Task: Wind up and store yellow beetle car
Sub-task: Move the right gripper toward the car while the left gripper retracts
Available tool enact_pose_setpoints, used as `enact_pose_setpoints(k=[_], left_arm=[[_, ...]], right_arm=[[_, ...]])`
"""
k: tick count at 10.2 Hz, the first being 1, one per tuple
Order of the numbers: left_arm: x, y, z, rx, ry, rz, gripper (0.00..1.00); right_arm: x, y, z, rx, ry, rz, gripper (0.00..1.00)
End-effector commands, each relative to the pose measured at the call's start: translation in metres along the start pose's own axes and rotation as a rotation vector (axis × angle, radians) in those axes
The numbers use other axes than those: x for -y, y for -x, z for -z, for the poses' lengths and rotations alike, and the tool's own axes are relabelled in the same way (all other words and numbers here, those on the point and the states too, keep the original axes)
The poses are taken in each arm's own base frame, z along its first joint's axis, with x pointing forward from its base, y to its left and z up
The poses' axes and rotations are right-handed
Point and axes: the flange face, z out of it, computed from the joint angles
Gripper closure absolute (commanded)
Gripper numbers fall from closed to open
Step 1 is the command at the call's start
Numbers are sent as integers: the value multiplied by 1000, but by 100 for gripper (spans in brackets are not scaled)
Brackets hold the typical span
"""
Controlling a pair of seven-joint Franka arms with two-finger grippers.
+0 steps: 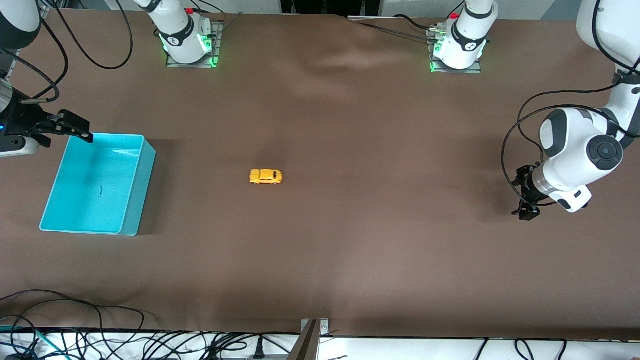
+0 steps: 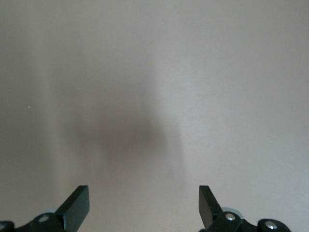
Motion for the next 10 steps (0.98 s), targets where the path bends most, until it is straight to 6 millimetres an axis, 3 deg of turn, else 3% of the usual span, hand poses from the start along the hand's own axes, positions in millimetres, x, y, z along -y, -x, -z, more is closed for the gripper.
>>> enact_pose_setpoints(k=[1,4,6,8,10], left_arm=[[-3,3,11,-14,-5,-29,0],[-23,13,38,-23,57,-57,0],[-37,25,68,-34,104,-244,0],[-38,27,101,-58,122,-436,0],[-36,42,135,-45,49,-717,0]], right_arm=[[1,3,10,-19,-8,6,0],[10,0,20,-40,-13,12,0],[27,-4,17,-35,-13,35,0],[37,-14,0,-16,-15,48,0],[59,-32,-29,1,-23,83,0]])
